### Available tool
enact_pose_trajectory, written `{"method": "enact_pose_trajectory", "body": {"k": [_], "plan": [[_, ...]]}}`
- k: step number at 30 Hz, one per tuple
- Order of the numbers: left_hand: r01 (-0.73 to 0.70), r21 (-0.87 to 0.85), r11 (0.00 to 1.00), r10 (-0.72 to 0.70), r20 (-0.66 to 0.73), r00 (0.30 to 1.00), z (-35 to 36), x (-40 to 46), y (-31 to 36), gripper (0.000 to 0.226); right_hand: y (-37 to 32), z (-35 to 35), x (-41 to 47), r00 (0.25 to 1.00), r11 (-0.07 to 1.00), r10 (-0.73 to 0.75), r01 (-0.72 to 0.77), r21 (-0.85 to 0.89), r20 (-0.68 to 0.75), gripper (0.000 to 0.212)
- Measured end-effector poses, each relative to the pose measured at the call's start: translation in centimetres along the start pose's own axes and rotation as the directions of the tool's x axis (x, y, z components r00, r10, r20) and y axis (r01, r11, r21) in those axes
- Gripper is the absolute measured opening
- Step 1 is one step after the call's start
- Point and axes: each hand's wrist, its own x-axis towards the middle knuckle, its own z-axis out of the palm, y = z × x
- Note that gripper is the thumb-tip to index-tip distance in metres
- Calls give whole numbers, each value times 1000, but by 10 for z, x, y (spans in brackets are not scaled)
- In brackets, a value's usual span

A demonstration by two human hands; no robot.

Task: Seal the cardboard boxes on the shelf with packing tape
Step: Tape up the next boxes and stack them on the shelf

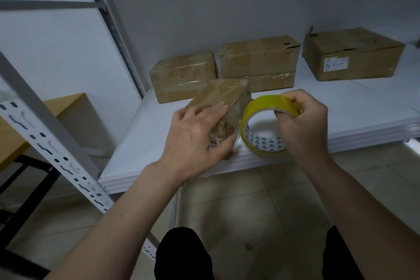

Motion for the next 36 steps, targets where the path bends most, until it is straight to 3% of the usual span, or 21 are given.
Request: {"method": "enact_pose_trajectory", "body": {"k": [3,6,9,11,15,20,26,32,36], "plan": [[202,-232,951,-193,64,979,-2,0,0,65,1,2,-2,1000,1000,27,-27,-9,12,16],[292,-524,800,-369,-45,928,9,8,7,50,2,4,-5,998,999,47,-46,-20,36,14],[364,-653,664,-559,-111,821,18,21,17,30,5,8,-9,997,998,68,-68,-17,27,11],[393,-669,631,-616,-123,778,23,23,19,20,6,12,-12,996,996,86,-86,-12,19,7],[370,-661,653,-606,-163,779,27,18,18,8,9,16,-20,995,995,96,-96,-8,26,9],[396,-614,683,-624,-209,753,26,15,29,11,14,19,-27,997,997,73,-72,-36,36,7],[321,-506,801,-480,-222,849,31,7,18,33,21,19,-30,996,996,80,-78,-52,29,7],[329,-554,765,-523,-234,820,34,6,19,37,23,20,-32,992,992,110,-106,-65,55,8],[366,-555,747,-574,-259,777,34,12,25,22,23,21,-35,990,990,130,-127,-61,52,10]]}}
